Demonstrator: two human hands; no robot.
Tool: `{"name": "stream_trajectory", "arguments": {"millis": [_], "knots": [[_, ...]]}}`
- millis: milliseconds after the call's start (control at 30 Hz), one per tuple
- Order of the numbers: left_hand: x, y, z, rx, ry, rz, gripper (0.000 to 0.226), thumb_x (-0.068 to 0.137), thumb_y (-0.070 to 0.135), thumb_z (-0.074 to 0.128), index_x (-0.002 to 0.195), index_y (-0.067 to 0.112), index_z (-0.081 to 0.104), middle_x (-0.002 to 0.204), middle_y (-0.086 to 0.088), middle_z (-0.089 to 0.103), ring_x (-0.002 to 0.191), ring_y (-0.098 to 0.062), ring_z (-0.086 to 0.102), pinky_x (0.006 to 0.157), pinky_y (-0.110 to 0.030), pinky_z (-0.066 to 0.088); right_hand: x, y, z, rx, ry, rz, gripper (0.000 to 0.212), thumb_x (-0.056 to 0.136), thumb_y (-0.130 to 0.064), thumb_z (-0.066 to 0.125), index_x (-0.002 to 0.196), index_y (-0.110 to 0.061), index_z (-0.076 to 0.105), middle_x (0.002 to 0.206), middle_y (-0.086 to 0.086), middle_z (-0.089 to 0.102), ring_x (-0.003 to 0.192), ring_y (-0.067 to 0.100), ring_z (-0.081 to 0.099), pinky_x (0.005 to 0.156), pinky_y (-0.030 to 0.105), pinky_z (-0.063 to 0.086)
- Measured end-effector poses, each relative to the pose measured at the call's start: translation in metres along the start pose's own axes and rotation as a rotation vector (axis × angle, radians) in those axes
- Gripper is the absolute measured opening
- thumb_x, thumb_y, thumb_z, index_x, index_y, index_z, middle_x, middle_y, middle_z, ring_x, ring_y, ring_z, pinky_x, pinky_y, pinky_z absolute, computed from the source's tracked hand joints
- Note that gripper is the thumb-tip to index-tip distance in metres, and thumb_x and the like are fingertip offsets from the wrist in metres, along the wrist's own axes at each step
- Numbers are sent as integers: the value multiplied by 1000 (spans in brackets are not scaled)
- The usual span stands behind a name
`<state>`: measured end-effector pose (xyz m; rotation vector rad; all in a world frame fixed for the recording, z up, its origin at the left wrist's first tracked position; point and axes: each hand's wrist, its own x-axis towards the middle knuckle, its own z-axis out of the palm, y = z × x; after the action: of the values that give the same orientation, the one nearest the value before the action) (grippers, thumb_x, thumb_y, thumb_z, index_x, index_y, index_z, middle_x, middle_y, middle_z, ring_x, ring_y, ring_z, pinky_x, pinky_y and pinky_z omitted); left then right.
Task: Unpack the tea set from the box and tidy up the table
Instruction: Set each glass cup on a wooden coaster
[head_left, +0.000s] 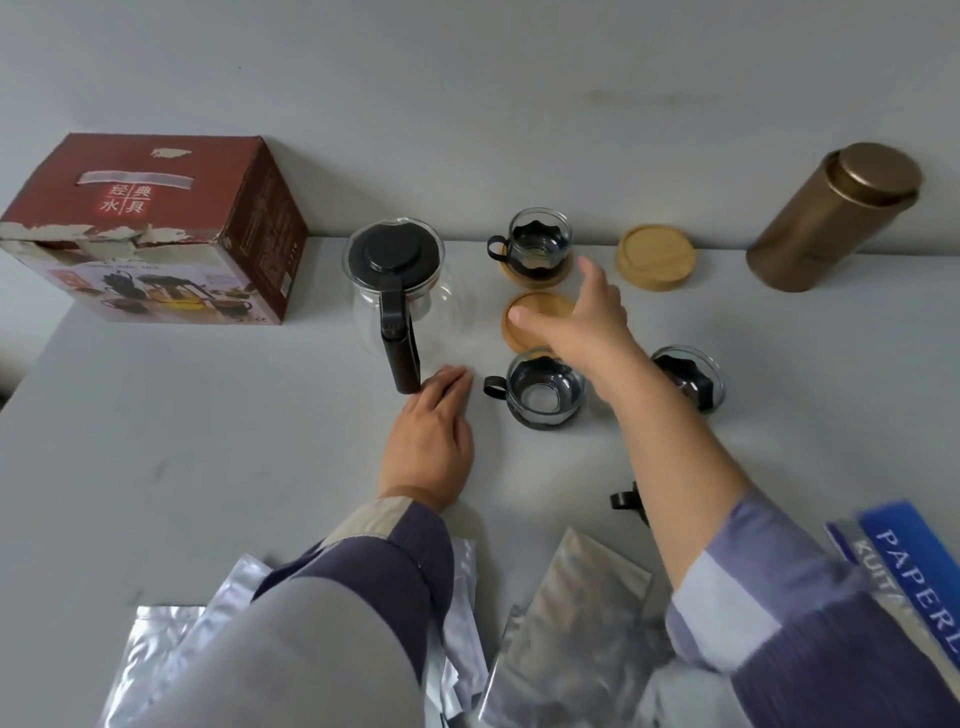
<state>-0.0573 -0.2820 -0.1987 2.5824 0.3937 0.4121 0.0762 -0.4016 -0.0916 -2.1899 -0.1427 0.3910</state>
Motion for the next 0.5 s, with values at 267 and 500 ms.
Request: {"name": "stream_trajectory", "arguments": {"millis": [267,500], "knots": [[0,0,1,19,26,6,50,82,13,41,129,12,58,133,-1,54,121,-20,52,103,-22,34,-77,66,52,34,321,-178,109,64,-32,85,147,-4,21,145,17,33,137,30,28,111,29,15],[0,-2,2,18,28,0,49,82,4,50,129,12,57,134,0,53,121,-17,51,102,-18,32,-66,78,73,8,505,-119,102,54,-35,88,134,6,41,130,21,52,122,39,47,107,46,32]]}}
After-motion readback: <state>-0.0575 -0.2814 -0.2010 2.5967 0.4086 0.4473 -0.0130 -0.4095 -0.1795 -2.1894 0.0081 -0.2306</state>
